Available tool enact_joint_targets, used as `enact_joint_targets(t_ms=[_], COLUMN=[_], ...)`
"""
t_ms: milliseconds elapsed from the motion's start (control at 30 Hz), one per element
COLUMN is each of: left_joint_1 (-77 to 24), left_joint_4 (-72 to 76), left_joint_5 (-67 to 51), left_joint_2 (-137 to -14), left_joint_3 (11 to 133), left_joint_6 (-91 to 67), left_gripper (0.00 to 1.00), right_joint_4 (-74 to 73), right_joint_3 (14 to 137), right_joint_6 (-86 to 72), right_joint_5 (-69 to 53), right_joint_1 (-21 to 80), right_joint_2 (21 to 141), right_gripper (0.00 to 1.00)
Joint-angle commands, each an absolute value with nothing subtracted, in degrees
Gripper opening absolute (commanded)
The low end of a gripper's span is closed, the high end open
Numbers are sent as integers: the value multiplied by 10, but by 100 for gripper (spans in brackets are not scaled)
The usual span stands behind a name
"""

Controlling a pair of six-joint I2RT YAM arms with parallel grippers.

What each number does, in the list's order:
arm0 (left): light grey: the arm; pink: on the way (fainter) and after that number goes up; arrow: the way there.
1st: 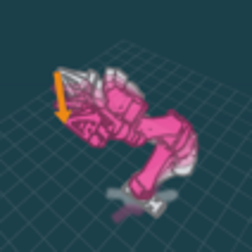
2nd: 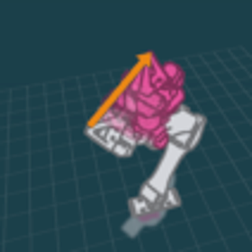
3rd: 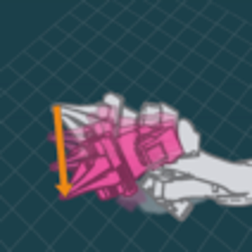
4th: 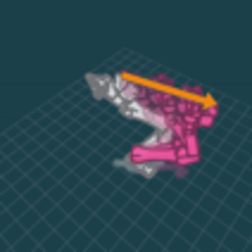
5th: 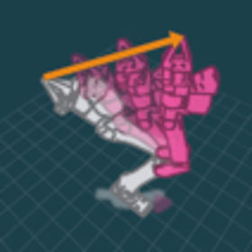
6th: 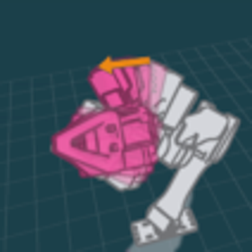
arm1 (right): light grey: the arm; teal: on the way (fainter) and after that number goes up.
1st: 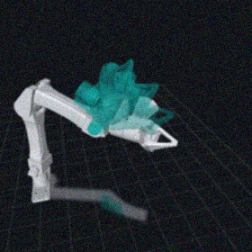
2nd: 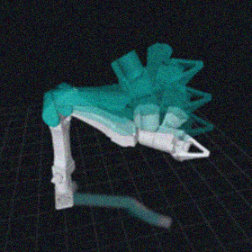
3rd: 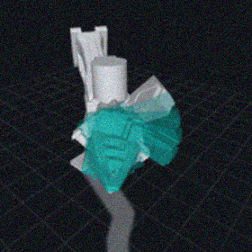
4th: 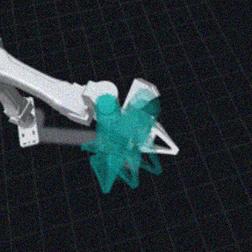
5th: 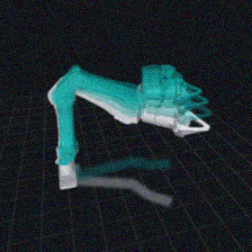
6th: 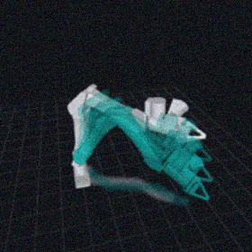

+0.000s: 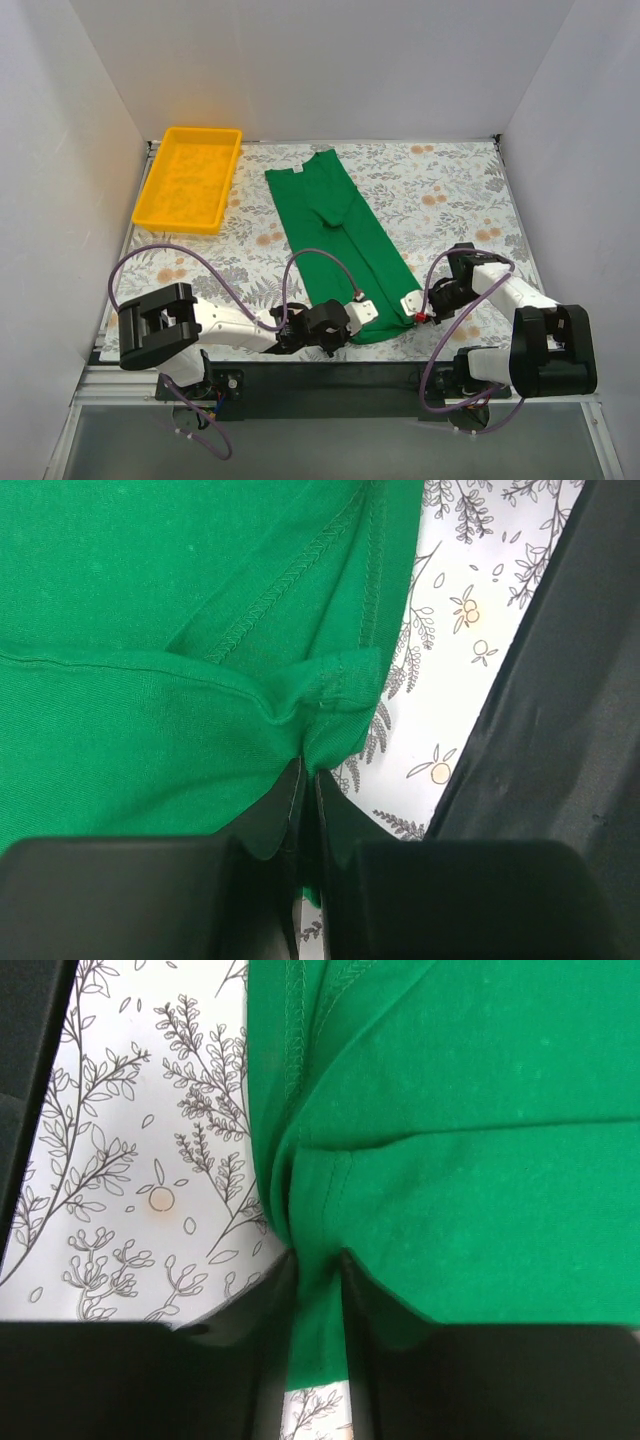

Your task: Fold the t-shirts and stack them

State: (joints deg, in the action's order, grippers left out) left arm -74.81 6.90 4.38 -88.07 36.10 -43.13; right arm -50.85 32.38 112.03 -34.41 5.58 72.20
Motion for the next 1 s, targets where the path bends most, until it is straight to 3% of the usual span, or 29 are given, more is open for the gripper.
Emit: enact_joint_targets(t_ms=[0, 33, 67, 400, 967], left_joint_1=[-751, -751, -751, -685, -381], left_joint_4=[68, 68, 68, 69, 125], left_joint_5=[25, 17, 12, -79, -261], left_joint_2=[-853, -852, -849, -760, -801], left_joint_3=[351, 348, 348, 334, 356], left_joint_6=[-437, -436, -433, -435, -431], left_gripper=[0, 0, 0, 0, 0], right_joint_4=[-442, -443, -442, -497, -443], right_joint_3=[312, 315, 319, 425, 896], right_joint_6=[1108, 1104, 1100, 1034, 727], right_joint_5=[-296, -299, -306, -411, -356], right_joint_1=[63, 63, 63, 100, 221], right_joint_2=[747, 747, 744, 705, 1081], right_gripper=[16, 5, 1, 1, 1])
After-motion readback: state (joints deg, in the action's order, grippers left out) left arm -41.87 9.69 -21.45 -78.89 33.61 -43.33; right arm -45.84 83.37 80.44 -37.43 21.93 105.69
